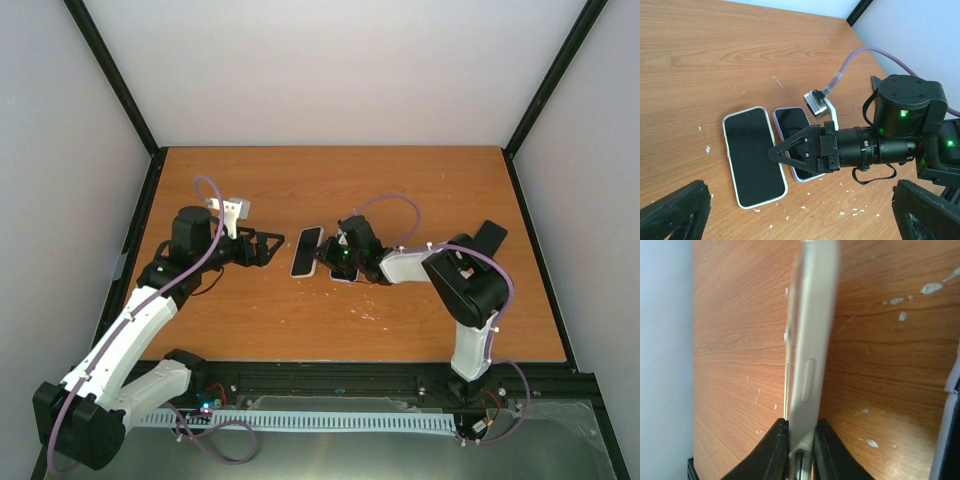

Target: Put the phone into the phone case

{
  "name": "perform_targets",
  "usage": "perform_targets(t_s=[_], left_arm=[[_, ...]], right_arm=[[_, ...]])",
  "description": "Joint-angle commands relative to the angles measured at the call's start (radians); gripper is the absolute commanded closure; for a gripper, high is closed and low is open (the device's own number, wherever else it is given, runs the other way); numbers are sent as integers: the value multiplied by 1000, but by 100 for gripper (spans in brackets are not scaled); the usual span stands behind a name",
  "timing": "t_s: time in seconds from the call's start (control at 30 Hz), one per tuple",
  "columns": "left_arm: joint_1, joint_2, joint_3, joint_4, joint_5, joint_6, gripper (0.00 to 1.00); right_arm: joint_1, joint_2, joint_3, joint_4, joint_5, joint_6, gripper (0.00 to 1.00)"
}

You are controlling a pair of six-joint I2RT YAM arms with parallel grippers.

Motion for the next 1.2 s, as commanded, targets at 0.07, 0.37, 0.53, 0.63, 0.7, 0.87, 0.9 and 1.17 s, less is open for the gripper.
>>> perform_targets(t_s=[0.07,0.37,0.53,0.63,0.7,0.87,0.9,1.17], left_arm=[[3,-16,3,-18,-5,37,0],[3,-21,-1,-26,-12,37,0],[3,-28,-2,-29,-22,41,0],[3,-30,-2,-27,-28,43,0],[3,-29,-2,-25,-28,45,1],[3,-32,-4,-27,-21,46,0],[3,-34,-5,-28,-21,47,0],[3,-42,-7,-26,-20,51,1]], right_arm=[[2,36,50,-15,-20,9,81],[2,-8,76,-162,1,-3,52],[2,-82,72,-284,46,-37,41],[-4,-134,53,-319,74,-33,35],[-14,-164,44,-319,71,-28,33],[-50,-240,91,-511,156,-90,33],[-67,-262,94,-554,181,-97,32],[-224,-473,65,-834,463,-198,3]])
